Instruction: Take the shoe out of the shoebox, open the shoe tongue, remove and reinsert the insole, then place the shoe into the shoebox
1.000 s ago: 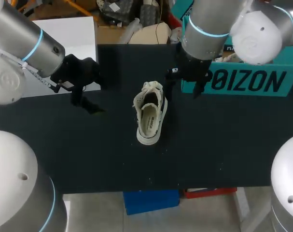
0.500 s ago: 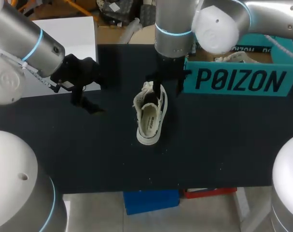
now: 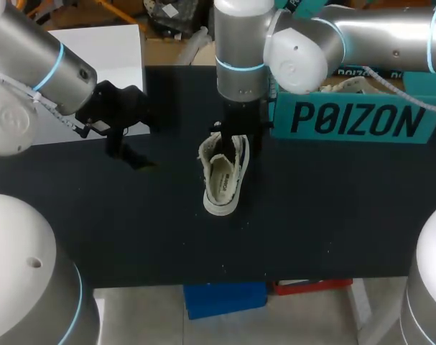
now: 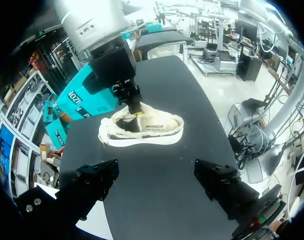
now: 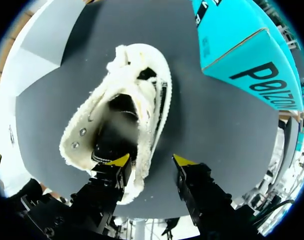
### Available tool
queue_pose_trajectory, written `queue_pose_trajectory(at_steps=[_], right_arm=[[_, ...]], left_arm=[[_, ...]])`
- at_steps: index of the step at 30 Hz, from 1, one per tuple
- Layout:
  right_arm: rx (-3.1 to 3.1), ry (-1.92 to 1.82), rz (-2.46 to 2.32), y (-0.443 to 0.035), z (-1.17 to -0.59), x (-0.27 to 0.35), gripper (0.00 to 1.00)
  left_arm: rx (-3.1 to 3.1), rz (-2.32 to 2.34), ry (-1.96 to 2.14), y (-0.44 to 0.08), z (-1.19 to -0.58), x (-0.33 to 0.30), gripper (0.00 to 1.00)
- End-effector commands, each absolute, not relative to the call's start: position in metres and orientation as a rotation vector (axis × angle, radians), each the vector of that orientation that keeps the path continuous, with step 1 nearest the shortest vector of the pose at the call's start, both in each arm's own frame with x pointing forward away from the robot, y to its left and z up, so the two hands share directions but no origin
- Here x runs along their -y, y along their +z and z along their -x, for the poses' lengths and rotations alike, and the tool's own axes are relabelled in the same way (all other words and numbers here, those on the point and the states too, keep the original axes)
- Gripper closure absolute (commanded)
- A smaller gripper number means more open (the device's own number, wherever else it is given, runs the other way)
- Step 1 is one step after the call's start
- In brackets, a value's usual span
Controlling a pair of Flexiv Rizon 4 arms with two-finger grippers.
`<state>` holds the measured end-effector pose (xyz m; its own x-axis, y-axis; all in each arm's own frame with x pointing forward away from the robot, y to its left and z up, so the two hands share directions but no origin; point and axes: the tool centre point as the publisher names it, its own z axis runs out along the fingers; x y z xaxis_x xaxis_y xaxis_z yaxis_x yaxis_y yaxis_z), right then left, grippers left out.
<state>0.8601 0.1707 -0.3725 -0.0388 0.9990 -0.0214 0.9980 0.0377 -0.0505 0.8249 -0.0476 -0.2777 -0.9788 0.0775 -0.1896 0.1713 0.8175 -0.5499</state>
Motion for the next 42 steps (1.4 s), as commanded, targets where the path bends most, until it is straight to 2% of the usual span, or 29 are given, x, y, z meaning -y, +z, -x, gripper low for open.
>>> queue_pose_trajectory(at_steps=[1, 20, 24, 25, 26, 27, 34, 42], right_arm=[[2.241, 0.074, 2.171, -0.381, -0.858, -0.168, 0.53], [2.162, 0.045, 2.257, -0.424, -0.860, -0.160, 0.57], [2.141, 0.029, 2.269, -0.428, -0.862, -0.162, 0.65], [2.139, 0.031, 2.271, -0.429, -0.863, -0.162, 0.75], [2.135, 0.034, 2.275, -0.429, -0.863, -0.162, 0.90], [2.128, 0.038, 2.282, -0.429, -0.863, -0.163, 1.00], [2.114, 0.053, 2.288, -0.424, -0.861, -0.166, 1.00], [2.111, 0.106, 2.305, -0.385, -0.852, -0.158, 1.00]], left_arm=[[-2.838, -0.196, -0.882, -0.279, -0.824, 0.047, 0.00], [-2.838, -0.196, -0.882, -0.279, -0.824, 0.047, 0.00], [-2.838, -0.196, -0.882, -0.279, -0.824, 0.047, 0.00], [-2.838, -0.196, -0.882, -0.279, -0.824, 0.047, 0.00], [-2.838, -0.196, -0.882, -0.279, -0.824, 0.047, 0.00], [-2.838, -0.196, -0.882, -0.279, -0.824, 0.047, 0.00], [-2.838, -0.196, -0.882, -0.279, -0.824, 0.047, 0.00], [-2.838, -0.196, -0.882, -0.279, -0.824, 0.047, 0.00]])
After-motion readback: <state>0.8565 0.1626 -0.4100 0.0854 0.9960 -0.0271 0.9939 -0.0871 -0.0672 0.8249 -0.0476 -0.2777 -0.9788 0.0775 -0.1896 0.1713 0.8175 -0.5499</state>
